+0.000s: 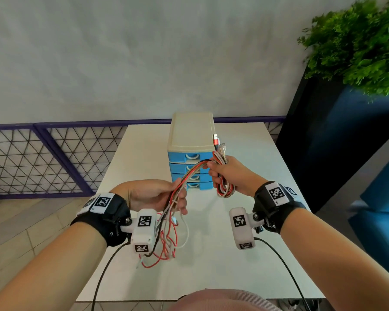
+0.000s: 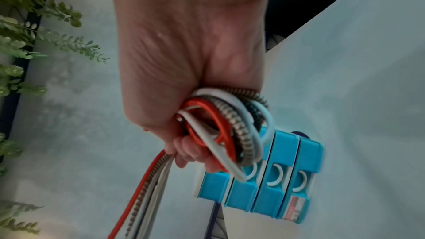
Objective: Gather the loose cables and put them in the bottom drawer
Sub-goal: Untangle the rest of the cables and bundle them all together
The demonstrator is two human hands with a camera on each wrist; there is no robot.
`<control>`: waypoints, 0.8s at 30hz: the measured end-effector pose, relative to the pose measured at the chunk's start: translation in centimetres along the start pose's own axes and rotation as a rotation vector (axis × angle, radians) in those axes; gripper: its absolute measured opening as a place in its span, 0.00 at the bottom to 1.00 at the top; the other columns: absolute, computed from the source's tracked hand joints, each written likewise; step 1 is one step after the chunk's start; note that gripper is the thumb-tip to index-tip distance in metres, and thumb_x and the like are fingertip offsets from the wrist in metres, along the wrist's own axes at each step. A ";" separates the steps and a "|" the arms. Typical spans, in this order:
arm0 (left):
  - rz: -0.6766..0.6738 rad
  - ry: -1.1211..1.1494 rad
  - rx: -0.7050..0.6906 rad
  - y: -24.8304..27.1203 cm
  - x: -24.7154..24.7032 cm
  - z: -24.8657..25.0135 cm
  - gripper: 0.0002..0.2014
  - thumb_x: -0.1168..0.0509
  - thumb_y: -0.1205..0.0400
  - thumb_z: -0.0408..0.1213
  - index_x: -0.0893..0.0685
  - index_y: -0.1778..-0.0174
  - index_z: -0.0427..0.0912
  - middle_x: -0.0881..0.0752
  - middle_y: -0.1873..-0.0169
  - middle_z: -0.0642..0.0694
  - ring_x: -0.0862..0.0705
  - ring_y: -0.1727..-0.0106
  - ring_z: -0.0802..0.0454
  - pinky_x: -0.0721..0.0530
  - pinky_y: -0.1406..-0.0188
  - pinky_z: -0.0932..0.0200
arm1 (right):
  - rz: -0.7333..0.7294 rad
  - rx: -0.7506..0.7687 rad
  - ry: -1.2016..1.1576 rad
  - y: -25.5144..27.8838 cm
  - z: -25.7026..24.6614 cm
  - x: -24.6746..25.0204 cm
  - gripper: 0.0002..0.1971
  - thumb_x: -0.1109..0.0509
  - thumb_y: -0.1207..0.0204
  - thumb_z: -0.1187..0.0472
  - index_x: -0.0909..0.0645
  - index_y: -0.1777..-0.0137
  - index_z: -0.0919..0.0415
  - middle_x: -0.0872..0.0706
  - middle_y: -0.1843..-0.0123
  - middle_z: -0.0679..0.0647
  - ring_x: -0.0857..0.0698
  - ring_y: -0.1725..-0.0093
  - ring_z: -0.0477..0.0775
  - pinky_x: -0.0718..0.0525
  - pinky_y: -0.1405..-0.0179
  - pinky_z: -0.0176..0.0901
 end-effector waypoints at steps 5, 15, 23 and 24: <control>0.149 -0.018 -0.070 -0.3 0.0 0.7 0.15 0.48 0.16 0.50 0.28 0.59 0.44 0.30 0.75 0.52 0.28 0.73 0.55 0.21 0.61 0.62 | 0.129 0.013 0.071 -0.3 0.4 1.1 0.07 0.39 0.15 0.62 0.22 0.53 0.62 0.27 0.70 0.52 0.27 0.75 0.47 0.19 0.73 0.40; 0.513 -0.971 0.016 1.9 5.5 -2.1 0.13 0.43 0.14 0.37 0.23 0.65 0.49 0.19 0.72 0.56 0.24 0.73 0.65 0.28 0.71 0.74 | 0.511 0.062 -0.023 -0.3 -1.4 7.4 0.08 0.39 0.18 0.64 0.22 0.58 0.58 0.23 0.69 0.52 0.25 0.78 0.45 0.19 0.72 0.42; 0.686 -0.877 0.052 2.9 9.5 -4.5 0.17 0.46 0.12 0.39 0.15 0.59 0.40 0.12 0.61 0.49 0.18 0.60 0.54 0.22 0.58 0.68 | 0.548 0.031 0.007 -0.2 -2.1 8.1 0.08 0.37 0.17 0.57 0.22 0.53 0.60 0.21 0.68 0.52 0.23 0.76 0.46 0.17 0.67 0.44; 0.708 -0.899 0.080 3.2 10.1 -4.8 0.18 0.46 0.13 0.42 0.15 0.57 0.38 0.12 0.60 0.46 0.19 0.60 0.52 0.22 0.57 0.63 | 0.555 0.027 0.006 -0.1 -2.0 8.0 0.08 0.37 0.17 0.57 0.23 0.55 0.58 0.21 0.68 0.52 0.23 0.75 0.47 0.17 0.67 0.44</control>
Point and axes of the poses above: each hand's wrist, its own y-axis away from the middle knuckle, its own x-axis out of the back of the hand, z = x × y, the point moved 8 cm from there along -y, towards the middle knuckle
